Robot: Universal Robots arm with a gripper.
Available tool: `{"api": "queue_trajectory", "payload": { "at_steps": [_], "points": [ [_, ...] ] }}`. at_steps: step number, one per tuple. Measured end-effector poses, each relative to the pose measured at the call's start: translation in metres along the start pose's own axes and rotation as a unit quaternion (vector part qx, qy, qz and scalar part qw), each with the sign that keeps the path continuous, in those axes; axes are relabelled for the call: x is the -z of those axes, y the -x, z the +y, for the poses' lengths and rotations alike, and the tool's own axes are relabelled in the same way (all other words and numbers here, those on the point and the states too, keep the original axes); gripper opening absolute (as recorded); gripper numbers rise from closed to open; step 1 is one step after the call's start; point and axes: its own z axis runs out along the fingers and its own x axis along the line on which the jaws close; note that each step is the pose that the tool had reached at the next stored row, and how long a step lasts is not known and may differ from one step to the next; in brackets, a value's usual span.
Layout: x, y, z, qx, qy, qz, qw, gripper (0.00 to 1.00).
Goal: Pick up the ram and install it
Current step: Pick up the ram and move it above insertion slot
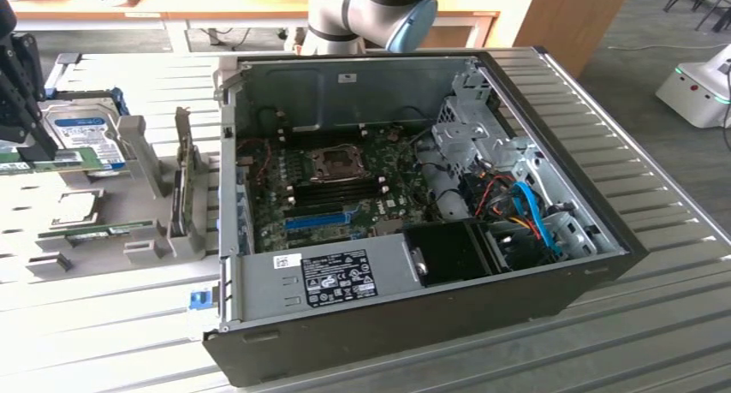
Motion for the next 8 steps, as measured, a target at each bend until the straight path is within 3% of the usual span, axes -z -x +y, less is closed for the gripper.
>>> {"api": "queue_trajectory", "payload": {
  "at_steps": [8],
  "points": [
    [0.0,0.0,-0.0001,0.002,0.0,0.0001,1.0,0.12]
  ]
}}
